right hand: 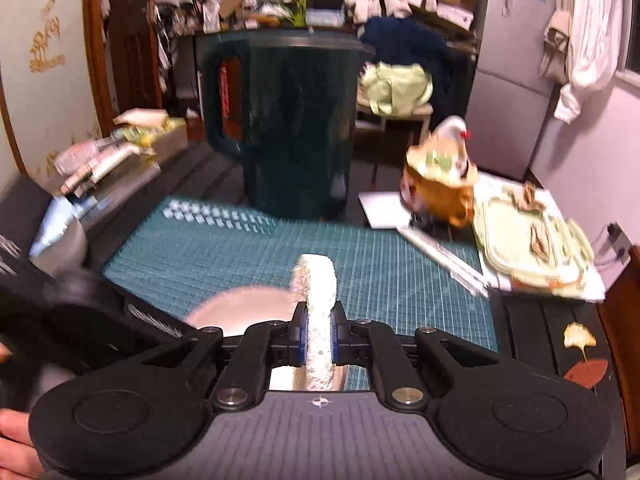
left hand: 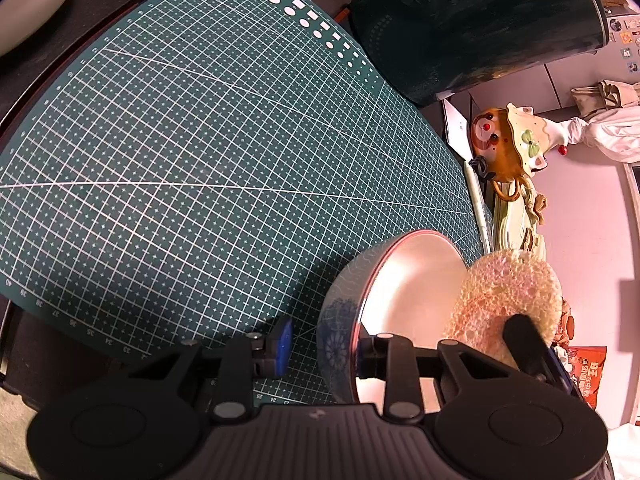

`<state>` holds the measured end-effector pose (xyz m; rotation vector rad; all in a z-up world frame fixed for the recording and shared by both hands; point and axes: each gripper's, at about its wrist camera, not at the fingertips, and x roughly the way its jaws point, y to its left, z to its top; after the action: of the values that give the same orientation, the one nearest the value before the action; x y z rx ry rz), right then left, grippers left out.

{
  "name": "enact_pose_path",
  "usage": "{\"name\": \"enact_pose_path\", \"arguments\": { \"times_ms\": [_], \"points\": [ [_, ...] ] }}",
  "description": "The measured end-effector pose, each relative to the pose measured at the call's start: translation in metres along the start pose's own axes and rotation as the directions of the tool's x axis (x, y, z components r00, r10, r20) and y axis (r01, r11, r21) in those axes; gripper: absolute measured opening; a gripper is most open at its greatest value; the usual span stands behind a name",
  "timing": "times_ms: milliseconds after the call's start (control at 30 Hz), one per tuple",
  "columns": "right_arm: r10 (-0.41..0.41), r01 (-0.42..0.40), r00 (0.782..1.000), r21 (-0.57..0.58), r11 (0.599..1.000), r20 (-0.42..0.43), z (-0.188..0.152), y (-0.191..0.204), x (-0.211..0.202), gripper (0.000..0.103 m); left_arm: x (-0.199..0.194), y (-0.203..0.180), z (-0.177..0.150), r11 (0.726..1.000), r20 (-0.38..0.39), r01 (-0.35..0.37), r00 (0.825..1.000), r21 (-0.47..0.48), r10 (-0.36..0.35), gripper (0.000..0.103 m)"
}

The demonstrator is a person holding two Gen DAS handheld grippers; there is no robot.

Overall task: Clean bowl
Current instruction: 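Rub the sponge along the bowl's inner wall near the rim with the right gripper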

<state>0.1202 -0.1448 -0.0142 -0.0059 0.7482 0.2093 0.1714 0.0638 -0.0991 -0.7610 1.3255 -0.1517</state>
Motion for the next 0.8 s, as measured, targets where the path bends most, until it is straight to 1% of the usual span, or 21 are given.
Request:
{"name": "enact_pose_path", "arguments": {
  "times_ms": [33, 67, 100, 133, 200, 267, 300, 333, 367, 400, 533, 600, 667, 767, 800],
  "points": [
    [0.024, -0.024, 1.000, 0.015, 1.000, -0.010, 0.001, 0.000, 0.000, 0.009, 0.000, 0.000, 0.000, 1.000, 0.000, 0.000, 1.000, 0.000, 0.000, 0.029],
    [0.100, -0.097, 0.993, 0.066, 0.993, -0.055, -0.002, -0.002, 0.008, 0.009, -0.001, 0.000, 0.000, 1.000, 0.000, 0.000, 1.000, 0.000, 0.000, 0.029],
    [0.127, -0.119, 0.988, 0.091, 0.989, -0.087, -0.007, -0.001, 0.014, 0.010, -0.001, 0.001, 0.000, 1.000, 0.000, 0.000, 1.000, 0.001, 0.000, 0.027],
    [0.131, -0.122, 0.987, 0.094, 0.988, -0.097, -0.009, -0.001, 0.016, 0.010, -0.001, 0.000, 0.000, 1.000, 0.000, 0.000, 1.000, 0.001, 0.000, 0.027],
    [0.093, -0.084, 0.986, 0.074, 0.994, -0.137, -0.017, 0.001, 0.030, 0.010, -0.002, 0.000, 0.000, 1.000, 0.000, 0.001, 1.000, 0.001, -0.001, 0.030],
    [0.043, -0.036, 0.986, 0.048, 0.998, -0.162, -0.023, 0.000, 0.041, 0.009, -0.001, -0.001, 0.000, 1.000, -0.001, 0.000, 1.000, 0.002, 0.000, 0.030],
    [0.019, -0.012, 0.987, 0.043, 0.999, -0.159, -0.022, -0.004, 0.042, 0.009, -0.001, -0.001, 0.000, 1.000, -0.001, 0.000, 1.000, 0.003, 0.000, 0.030],
    [0.011, -0.005, 0.988, 0.040, 0.999, -0.156, -0.022, -0.002, 0.040, 0.009, -0.001, -0.001, 0.000, 1.000, -0.001, 0.000, 1.000, 0.003, 0.000, 0.030],
    [-0.030, 0.030, 0.992, 0.000, 1.000, -0.125, -0.019, -0.001, 0.034, 0.009, -0.001, -0.001, 0.000, 1.000, -0.001, 0.000, 1.000, 0.003, 0.000, 0.030],
    [-0.046, 0.044, 0.994, -0.018, 0.999, -0.099, -0.016, -0.001, 0.028, 0.009, -0.001, -0.001, 0.000, 1.000, -0.001, 0.000, 1.000, 0.003, 0.000, 0.030],
    [-0.056, 0.056, 0.998, -0.023, 0.998, -0.014, -0.006, 0.001, 0.005, 0.009, -0.002, -0.001, 0.001, 1.000, -0.001, -0.001, 1.000, 0.004, 0.001, 0.030],
    [0.003, -0.003, 1.000, -0.001, 1.000, -0.001, 0.001, -0.001, -0.003, 0.010, -0.002, -0.001, 0.001, 1.000, -0.001, -0.001, 1.000, 0.004, 0.001, 0.029],
    [0.075, -0.073, 0.997, 0.046, 0.996, -0.034, -0.001, -0.001, 0.001, 0.010, -0.002, -0.001, 0.001, 1.000, -0.001, -0.001, 1.000, 0.004, 0.001, 0.029],
    [0.109, -0.104, 0.989, 0.050, 0.993, -0.098, -0.012, 0.007, 0.016, 0.009, -0.002, -0.001, 0.001, 1.000, -0.002, -0.002, 1.000, 0.005, 0.002, 0.028],
    [0.095, -0.091, 0.989, 0.037, 0.995, -0.117, -0.016, 0.008, 0.022, 0.010, -0.002, -0.001, 0.001, 1.000, -0.002, -0.002, 1.000, 0.005, 0.002, 0.028]
  ]
}}
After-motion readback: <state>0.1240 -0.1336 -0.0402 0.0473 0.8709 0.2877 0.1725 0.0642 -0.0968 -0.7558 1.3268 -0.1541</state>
